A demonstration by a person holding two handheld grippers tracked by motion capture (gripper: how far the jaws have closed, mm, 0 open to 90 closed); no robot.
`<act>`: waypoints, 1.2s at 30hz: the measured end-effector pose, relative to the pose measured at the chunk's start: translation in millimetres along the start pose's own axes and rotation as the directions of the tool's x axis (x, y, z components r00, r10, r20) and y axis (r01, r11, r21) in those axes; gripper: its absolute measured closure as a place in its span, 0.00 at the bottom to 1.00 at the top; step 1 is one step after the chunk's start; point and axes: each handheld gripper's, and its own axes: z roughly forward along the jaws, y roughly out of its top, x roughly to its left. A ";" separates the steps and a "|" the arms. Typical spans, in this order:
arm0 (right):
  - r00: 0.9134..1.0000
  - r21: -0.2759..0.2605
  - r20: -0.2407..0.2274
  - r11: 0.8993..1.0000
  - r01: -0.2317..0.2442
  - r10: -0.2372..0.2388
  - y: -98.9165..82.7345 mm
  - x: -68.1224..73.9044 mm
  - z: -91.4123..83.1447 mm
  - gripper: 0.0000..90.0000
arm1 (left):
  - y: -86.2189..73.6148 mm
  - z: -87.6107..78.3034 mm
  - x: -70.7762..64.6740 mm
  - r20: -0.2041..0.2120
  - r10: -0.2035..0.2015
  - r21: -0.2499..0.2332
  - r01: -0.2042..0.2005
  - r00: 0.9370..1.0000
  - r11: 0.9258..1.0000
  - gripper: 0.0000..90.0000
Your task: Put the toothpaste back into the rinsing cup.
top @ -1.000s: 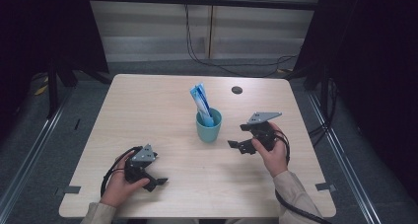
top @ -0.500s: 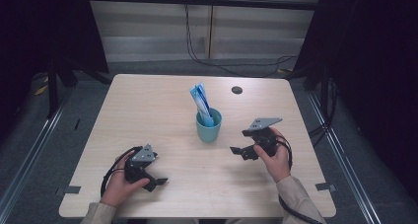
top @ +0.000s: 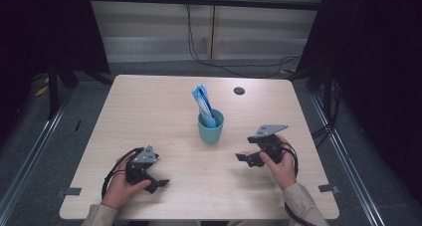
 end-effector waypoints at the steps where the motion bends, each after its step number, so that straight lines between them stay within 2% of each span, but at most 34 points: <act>1: 1.000 0.004 0.004 1.000 -0.001 0.001 -1.4 0.3 0.2 0.18 | 0.0 -0.1 0.1 0.000 0.001 0.001 -0.001 1.000 1.000 0.00; 27: 1.000 0.034 0.012 0.999 -0.013 0.012 -28.3 3.9 7.1 0.18 | 0.0 0.0 0.0 0.000 0.000 0.000 0.000 1.000 1.000 0.00; 36: 1.000 0.052 0.019 0.999 -0.002 0.001 -35.1 5.4 10.2 0.18 | 0.0 0.0 0.1 0.000 0.002 0.001 -0.002 1.000 1.000 0.00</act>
